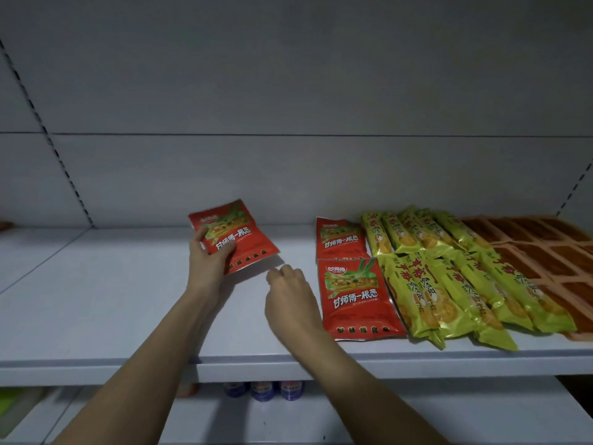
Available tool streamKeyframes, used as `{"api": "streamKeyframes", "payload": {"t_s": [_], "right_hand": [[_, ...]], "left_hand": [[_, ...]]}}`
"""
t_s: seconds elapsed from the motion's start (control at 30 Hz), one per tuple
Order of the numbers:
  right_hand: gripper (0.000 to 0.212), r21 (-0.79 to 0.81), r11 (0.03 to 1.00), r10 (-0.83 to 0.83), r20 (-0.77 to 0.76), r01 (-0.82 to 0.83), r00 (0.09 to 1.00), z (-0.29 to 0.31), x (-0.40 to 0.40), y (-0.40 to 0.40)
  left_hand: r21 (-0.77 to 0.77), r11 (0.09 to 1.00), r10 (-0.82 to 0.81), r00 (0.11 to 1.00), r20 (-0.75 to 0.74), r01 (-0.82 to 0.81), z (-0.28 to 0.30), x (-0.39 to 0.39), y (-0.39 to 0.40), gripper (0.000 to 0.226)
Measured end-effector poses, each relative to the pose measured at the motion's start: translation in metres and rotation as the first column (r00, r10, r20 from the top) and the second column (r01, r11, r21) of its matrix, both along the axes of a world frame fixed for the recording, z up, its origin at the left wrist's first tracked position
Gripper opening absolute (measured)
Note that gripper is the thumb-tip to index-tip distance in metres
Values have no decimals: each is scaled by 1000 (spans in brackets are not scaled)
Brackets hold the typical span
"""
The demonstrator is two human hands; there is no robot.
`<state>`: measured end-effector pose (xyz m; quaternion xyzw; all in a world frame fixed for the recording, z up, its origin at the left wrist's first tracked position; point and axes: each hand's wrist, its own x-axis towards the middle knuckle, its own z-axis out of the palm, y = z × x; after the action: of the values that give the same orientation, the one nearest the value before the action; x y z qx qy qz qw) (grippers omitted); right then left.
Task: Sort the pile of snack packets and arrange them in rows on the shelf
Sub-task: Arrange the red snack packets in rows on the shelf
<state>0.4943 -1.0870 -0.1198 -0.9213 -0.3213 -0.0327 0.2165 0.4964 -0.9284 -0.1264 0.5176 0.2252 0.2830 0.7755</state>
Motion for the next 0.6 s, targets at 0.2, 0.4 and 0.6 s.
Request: {"api": "streamKeyframes", "payload": {"t_s": [0.2,0.4,0.6], "right_hand": [[19,312,945,-113,45,94,993,-13,10,4],[17,370,925,-109,31,90,994,-18,16,3],[16,364,927,-123,67,91,990,-24,17,7]], "left_hand": [[170,946,-266,960,-84,277,-5,32,0,76],[850,489,204,921,-331,197,-17,60,-2,69],[918,140,146,909,-390,372,-32,65,1,35]]}}
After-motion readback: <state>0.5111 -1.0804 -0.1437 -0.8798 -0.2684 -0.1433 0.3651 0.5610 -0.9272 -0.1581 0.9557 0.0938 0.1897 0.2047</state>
